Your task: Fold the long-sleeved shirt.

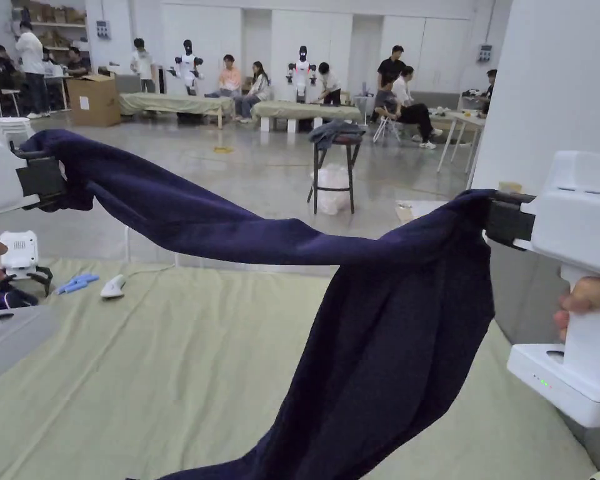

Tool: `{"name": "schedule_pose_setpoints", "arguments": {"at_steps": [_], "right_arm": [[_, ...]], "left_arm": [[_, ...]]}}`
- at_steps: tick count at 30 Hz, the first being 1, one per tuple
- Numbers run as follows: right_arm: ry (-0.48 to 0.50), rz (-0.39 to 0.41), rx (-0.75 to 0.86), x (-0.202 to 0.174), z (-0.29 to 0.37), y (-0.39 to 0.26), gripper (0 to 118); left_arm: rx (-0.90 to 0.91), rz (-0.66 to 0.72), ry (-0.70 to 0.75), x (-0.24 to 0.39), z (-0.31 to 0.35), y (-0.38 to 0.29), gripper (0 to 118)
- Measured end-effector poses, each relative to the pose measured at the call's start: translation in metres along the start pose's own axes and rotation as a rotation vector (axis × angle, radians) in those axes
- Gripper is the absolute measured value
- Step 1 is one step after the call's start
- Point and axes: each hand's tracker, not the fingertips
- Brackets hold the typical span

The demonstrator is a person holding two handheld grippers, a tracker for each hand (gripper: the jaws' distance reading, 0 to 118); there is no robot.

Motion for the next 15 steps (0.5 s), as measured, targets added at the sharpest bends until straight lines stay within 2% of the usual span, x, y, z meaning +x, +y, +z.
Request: {"name": "schedule_pose_setpoints", "arguments": {"at_steps": [3, 10, 15], "right_arm": [[-0.044, 0.048, 0.052, -0.012, -0.003, 0.048, 5], [-0.162, 0.079, 0.125, -0.012, -0.036, 0.131, 5], [-0.209, 0.113, 0.181, -0.008, -0.07, 0.178, 5]], "left_arm": [[0.034, -0.074, 0.027, 0.019, -0.006, 0.037, 15], [0.071, -0.063, 0.015, 0.035, -0.046, 0.109, 15], [0.099, -0.073, 0.026, 0.056, -0.072, 0.138, 15]]}}
